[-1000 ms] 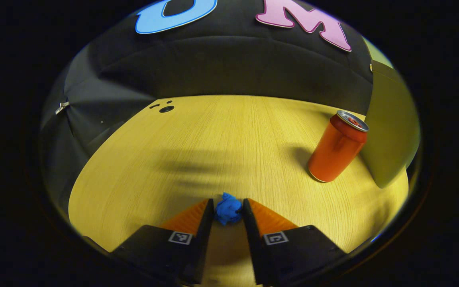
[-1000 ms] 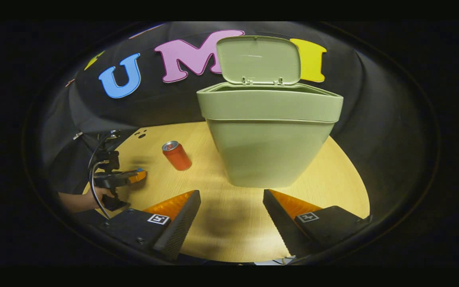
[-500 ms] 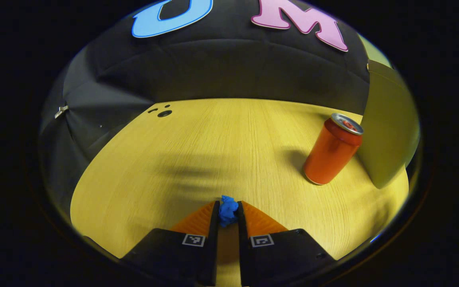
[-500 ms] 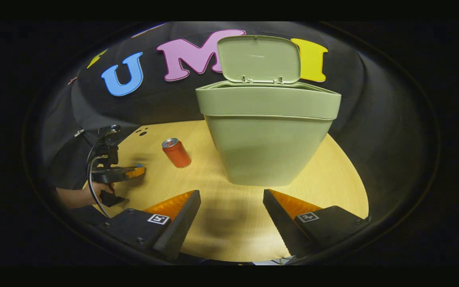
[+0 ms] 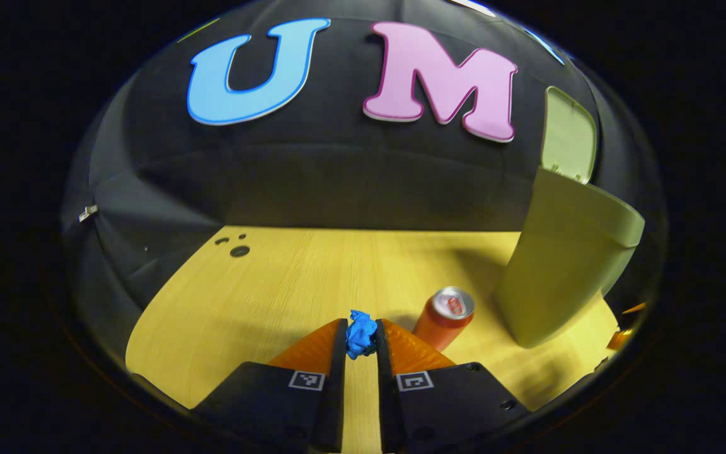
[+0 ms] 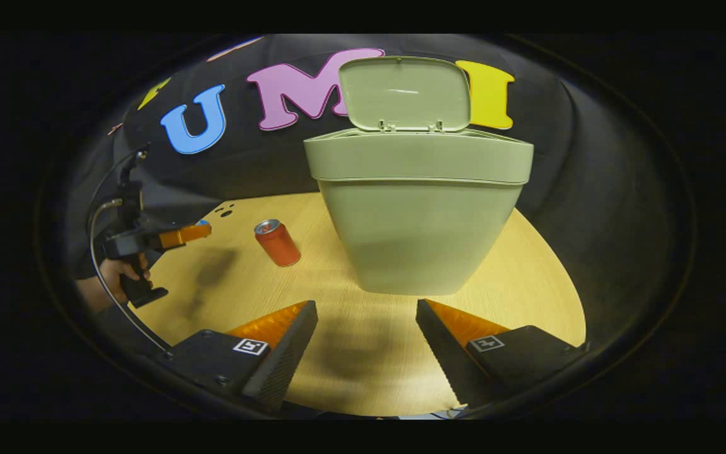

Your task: Press the lid of the desktop garbage bin to open it, pick up the crumpled paper on the desktop and throw it into the bin, then pick up the pop can on the desktop and drop it into the bin, and finally close the garbage bin lid.

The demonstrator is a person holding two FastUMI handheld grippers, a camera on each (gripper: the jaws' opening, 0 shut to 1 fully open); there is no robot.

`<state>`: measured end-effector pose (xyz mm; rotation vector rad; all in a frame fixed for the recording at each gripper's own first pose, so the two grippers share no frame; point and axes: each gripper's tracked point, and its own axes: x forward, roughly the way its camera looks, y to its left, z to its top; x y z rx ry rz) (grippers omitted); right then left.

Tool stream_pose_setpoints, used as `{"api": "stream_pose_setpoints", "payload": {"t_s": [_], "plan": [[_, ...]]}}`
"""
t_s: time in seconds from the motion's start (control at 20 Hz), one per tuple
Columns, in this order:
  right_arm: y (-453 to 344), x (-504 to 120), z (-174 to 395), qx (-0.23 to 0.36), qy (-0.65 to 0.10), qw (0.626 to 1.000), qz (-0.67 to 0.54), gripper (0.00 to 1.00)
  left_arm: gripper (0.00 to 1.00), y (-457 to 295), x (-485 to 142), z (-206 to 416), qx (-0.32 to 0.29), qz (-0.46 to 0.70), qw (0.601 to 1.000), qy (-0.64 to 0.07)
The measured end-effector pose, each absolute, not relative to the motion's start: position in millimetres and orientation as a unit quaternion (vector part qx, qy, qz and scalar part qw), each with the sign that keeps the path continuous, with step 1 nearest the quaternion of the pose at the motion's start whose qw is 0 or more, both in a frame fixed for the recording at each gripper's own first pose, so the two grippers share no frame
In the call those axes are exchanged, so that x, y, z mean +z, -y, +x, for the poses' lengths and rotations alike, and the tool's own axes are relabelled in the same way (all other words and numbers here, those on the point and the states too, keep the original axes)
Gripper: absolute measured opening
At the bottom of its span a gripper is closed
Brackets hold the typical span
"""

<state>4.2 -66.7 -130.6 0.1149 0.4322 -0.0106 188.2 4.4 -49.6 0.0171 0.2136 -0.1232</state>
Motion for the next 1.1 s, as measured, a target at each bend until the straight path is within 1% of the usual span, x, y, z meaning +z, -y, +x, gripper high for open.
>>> {"api": "stream_pose_setpoints", "payload": {"t_s": [0.25, 0.4, 0.65, 0.8, 0.95, 1.1], "plan": [[68.8, -129.8, 3.2, -0.001, -0.202, 0.977, 0.067, 0.99, 0.27, 56.7, 24.2, 174.4, -0.125, 0.017, 0.991, -0.051], [75.4, -125.0, 2.0, -0.004, -0.188, 0.98, 0.072, 0.99, 0.27, 111.0, 59.2, 170.0, -0.18, -0.006, 0.983, -0.03], [85.8, -136.4, -5.2, -0.007, -0.195, 0.978, 0.078, 0.99, 0.27, 200.2, 109.4, 156.8, -0.264, -0.025, 0.964, 0.007], [94.1, -139.7, -9.2, -0.015, -0.198, 0.976, 0.087, 0.99, 0.27, 244.9, 112.3, 153.7, -0.303, -0.008, 0.953, 0.01], [102.8, -139.6, -12.9, -0.023, -0.195, 0.977, 0.089, 0.99, 0.27, 274.5, 105.9, 146.9, -0.333, 0.01, 0.943, 0.001], [107.4, -142.1, -13.0, -0.024, -0.197, 0.976, 0.089, 0.99, 0.27, 295.5, 96.5, 150.8, -0.349, 0.023, 0.937, -0.011]]}}
